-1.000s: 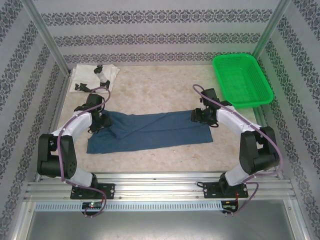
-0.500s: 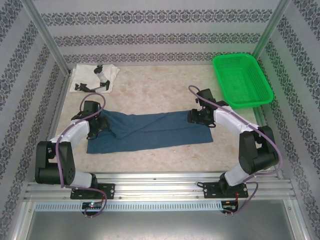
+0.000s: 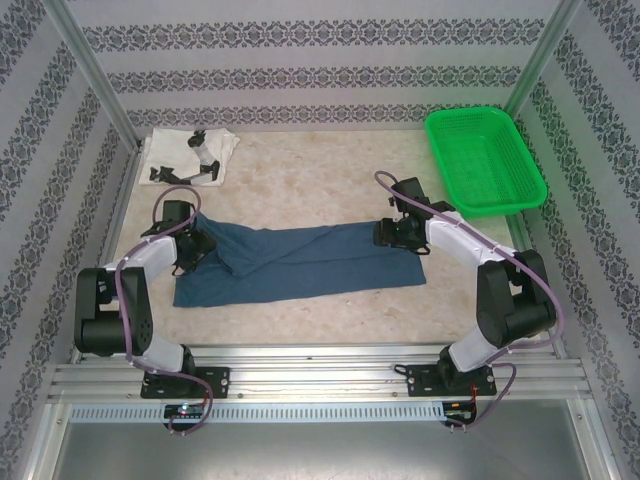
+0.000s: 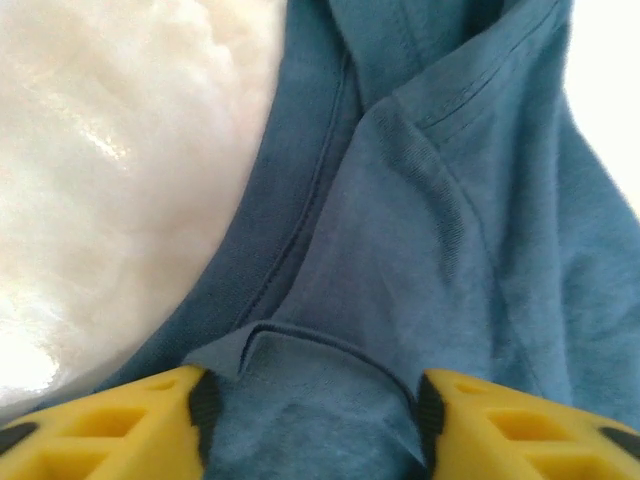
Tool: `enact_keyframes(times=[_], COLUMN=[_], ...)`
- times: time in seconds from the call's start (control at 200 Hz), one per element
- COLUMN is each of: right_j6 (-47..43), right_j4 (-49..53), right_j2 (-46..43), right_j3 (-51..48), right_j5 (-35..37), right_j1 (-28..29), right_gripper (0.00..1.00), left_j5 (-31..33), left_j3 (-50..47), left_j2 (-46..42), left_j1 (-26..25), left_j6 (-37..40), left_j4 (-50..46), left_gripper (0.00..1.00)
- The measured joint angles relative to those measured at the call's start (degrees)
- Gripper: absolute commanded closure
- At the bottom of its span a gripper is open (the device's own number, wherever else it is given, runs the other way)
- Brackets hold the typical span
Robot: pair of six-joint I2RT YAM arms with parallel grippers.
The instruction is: Fold and stack the t-shirts
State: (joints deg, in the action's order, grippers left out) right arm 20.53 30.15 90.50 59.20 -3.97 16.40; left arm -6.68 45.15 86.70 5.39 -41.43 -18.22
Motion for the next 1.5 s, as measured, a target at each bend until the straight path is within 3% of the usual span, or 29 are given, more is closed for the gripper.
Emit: enact_keyframes(times=[0.13,0.215,0.54,0.774,0.889,0.964,1.049,1.164,1.324,1.499], right_j6=[0.0,0.0,0.0,0.0,0.0,0.0,0.0,0.1,0.5,0.7], right_j4=[-0.2,-0.3,-0.5,-0.4,-0.4,-0.4,-0.4,-0.4,-0.8,-1.8], right_j2=[0.0,0.0,0.2,2.1,2.1,2.1,2.1,2.1,1.9,1.0], right_j3=[0.0,0.0,0.0,0.7,1.2,1.4,1.9,1.9,1.8,0.0], right_j5=[0.0,0.0,-1.2,-1.6,-1.8,-2.0,-2.2,-2.6,-3.3,-4.5], right_j1=[0.0,0.3,3.0,3.9,4.9,5.1,5.2,5.2,4.9,3.1], right_gripper=[0.42,0.42,0.42,0.43,0.43,0.43,0.42,0.41,0.41,0.41], left_j5=[-0.4,-0.3,1.3,1.3,1.6,2.7,4.1,7.6,13.1,15.1], left_j3=[0.3,0.3,-4.2,-11.5,-14.8,-14.9,-13.4,-9.0,-2.2,1.3], left_j2=[1.1,0.9,-15.9,-21.8,-27.7,-31.1,-32.9,-33.0,-30.1,-16.4], left_j1=[0.0,0.0,0.0,-0.1,-0.4,-0.6,-0.8,-5.4,-20.7,-29.8], left_j6=[0.3,1.5,8.5,10.1,9.4,8.6,8.6,8.8,10.0,11.8], left_j4=[0.2,0.2,-1.5,-3.6,-5.9,-8.4,-11.4,-16.4,-20.0,-20.4], left_gripper=[0.88,1.0,1.0,1.0,0.9,0.68,0.63,0.32,0.33,0.44])
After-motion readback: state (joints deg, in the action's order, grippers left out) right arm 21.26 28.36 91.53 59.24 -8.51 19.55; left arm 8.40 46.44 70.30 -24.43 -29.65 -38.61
